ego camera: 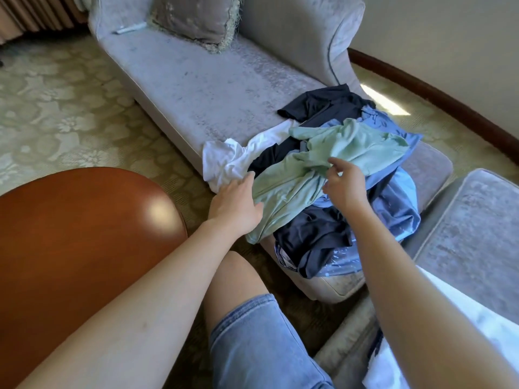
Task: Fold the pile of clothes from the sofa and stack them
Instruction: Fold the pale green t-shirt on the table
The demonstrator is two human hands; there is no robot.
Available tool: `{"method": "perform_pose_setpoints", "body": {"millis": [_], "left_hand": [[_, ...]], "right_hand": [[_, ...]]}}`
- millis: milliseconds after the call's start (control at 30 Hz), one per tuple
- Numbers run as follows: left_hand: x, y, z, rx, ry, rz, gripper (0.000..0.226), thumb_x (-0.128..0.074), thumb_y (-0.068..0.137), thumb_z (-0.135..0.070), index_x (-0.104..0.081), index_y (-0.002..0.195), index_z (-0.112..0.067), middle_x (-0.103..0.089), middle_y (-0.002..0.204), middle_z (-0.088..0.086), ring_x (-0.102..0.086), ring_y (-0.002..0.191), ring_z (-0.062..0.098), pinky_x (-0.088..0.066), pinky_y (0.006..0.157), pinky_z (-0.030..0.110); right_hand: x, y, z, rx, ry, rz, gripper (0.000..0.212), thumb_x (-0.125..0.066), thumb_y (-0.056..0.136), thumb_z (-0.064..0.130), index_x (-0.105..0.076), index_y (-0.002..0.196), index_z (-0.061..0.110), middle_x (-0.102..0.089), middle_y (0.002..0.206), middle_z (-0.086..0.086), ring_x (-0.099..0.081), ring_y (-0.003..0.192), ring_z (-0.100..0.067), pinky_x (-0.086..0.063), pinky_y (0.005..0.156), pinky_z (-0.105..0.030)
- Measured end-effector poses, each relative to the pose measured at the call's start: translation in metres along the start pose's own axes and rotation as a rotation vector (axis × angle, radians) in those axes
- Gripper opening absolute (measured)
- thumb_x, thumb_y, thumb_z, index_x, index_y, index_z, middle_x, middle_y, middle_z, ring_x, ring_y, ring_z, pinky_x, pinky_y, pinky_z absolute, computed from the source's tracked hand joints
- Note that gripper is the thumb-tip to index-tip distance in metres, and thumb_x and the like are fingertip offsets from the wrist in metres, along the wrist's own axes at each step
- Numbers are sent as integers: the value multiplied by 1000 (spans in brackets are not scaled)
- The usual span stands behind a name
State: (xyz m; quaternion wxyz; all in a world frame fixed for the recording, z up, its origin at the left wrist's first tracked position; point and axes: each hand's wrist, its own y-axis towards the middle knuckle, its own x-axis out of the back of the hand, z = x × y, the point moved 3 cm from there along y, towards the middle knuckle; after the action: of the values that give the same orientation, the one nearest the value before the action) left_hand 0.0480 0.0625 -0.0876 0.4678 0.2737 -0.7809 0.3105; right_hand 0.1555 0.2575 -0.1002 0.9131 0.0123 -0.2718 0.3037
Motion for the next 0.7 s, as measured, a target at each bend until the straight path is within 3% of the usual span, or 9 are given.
{"method": "perform_pose_setpoints", "body": {"millis": [67, 133, 200, 267, 333, 467, 567, 700], "left_hand": [[0, -7, -9, -29, -32, 10, 74, -55, 95, -40, -12, 154, -24, -34, 152, 6, -32, 137, 31, -38, 104, 43], [1, -15, -15, -53, -53, 21, 81, -59, 92, -45, -11, 154, -25, -31, 153, 6, -31, 138, 32, -36, 106, 44], [4, -24, -19, -70, -88, 17, 90, -63, 87, -51, -8, 154, -27, -29, 155, 5, -30, 140, 32, -38, 107, 44], [11, -33, -23, -81, -156, 0, 98, -66, 83, -55, -6, 154, -28, -26, 157, 3, -29, 141, 29, -39, 107, 44], [22, -43, -29, -90, -251, -24, 103, -68, 79, -56, -3, 154, -29, -23, 159, 2, -27, 144, 25, -36, 110, 42], [53, -67, -35, -129, -398, -119, 106, -72, 79, -50, -2, 155, -26, -20, 160, -1, -25, 145, 22, -30, 112, 37], [75, -86, -28, -86, -483, -171, 109, -75, 79, -46, 1, 155, -24, -28, 156, -3, -33, 140, 20, -34, 107, 31], [92, -111, 0, 40, -590, -236, 109, -75, 79, -42, 1, 155, -26, -33, 154, -1, -43, 134, 22, -42, 105, 38]], "right_hand": [[6, -29, 9, 26, 76, 10, 41, -38, 100, 7, -48, 140, 12, -56, 81, 3, -60, 54, -10, -45, 49, -24], [12, -58, 23, 95, 132, 19, 43, -38, 99, 3, -48, 140, 12, -54, 84, 7, -61, 60, -12, -47, 51, -27], [23, -79, 47, 157, 219, 6, 44, -38, 99, 0, -50, 138, 14, -56, 91, 9, -61, 66, -15, -53, 62, -36], [37, -91, 81, 241, 305, -17, 40, -39, 100, 2, -52, 137, 14, -58, 100, 10, -63, 69, -6, -55, 71, -30], [49, -98, 124, 373, 351, -36, 37, -41, 100, 3, -56, 133, 12, -59, 96, 11, -64, 72, -3, -58, 81, -30], [58, -115, 218, 615, 394, -29, 37, -42, 93, -5, -64, 121, 6, -64, 106, 5, -68, 82, -15, -57, 82, -29], [54, -137, 292, 807, 408, -60, 40, -42, 82, 0, -70, 110, 6, -68, 102, -1, -68, 95, -25, -55, 89, -42], [53, -178, 378, 991, 461, -107, 42, -41, 80, 1, -70, 108, 8, -69, 107, -4, -66, 100, -24, -53, 91, -42]]}}
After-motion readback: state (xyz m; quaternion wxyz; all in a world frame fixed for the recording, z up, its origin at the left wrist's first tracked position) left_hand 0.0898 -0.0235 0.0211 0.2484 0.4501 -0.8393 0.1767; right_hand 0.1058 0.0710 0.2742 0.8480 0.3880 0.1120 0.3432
